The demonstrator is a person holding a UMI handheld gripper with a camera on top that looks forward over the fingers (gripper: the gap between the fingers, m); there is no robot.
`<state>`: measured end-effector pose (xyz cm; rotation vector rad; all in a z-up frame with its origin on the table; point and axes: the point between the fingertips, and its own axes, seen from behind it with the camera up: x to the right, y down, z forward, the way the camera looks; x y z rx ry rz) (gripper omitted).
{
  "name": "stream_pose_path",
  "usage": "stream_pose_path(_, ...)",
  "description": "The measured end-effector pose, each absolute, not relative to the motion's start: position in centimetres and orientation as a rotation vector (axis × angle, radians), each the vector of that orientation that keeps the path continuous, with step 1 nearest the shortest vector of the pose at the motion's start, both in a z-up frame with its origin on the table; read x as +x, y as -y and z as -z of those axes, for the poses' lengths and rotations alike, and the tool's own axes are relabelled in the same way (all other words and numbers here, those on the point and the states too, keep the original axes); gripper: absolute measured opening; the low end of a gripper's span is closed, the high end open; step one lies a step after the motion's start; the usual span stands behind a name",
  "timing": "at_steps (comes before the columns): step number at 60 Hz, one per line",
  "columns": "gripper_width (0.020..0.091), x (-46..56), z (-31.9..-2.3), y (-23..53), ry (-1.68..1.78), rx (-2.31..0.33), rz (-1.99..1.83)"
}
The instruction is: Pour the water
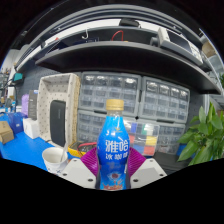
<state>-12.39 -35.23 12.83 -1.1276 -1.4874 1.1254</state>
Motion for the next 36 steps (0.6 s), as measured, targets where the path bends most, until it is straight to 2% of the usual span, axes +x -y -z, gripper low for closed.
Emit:
stream_pose_path(12,0.0347,-13.0,-9.2,35.1,1.458,-1.139,-1.146)
stream_pose_path(21,0.0351,-13.1,-9.4,34.4,1.414,-1.167,-1.198)
stream_pose_path(33,0.0527,-13.0,-9.1,34.2,1.423,-1.22,-1.184)
stream_pose_path(34,0.0602,-12.9,-9.1,34.1,1.429,-1.23,-1.175)
stream_pose_path(36,0.0671,-12.6,-9.1,34.0,1.435,-1.251,-1.159)
